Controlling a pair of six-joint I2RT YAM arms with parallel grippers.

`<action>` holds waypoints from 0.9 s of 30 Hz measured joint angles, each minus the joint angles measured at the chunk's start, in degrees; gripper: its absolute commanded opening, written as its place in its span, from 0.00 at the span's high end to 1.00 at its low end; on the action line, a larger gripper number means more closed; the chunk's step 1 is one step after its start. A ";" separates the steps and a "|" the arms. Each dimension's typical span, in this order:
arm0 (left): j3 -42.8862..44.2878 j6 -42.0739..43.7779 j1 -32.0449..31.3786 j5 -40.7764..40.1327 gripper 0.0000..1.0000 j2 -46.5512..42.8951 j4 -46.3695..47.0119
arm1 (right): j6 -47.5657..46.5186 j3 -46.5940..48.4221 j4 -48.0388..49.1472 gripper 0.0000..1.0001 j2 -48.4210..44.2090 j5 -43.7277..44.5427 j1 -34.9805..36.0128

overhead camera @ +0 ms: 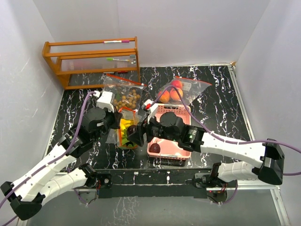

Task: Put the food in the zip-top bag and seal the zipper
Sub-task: Place the fake fruit in the zipper food storage bag.

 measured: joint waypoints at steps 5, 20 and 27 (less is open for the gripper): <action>0.00 -0.70 0.02 1.01 1.00 0.48 0.66 | 0.22 0.81 0.42 0.56 1.75 0.26 0.04; 0.00 -1.22 0.02 1.77 1.00 -1.36 -0.24 | 0.17 5.60 -1.20 0.02 9.86 12.63 0.83; 0.00 -1.42 0.02 1.33 1.00 -2.34 -1.36 | -1.33 5.60 -1.53 0.06 4.44 16.65 0.81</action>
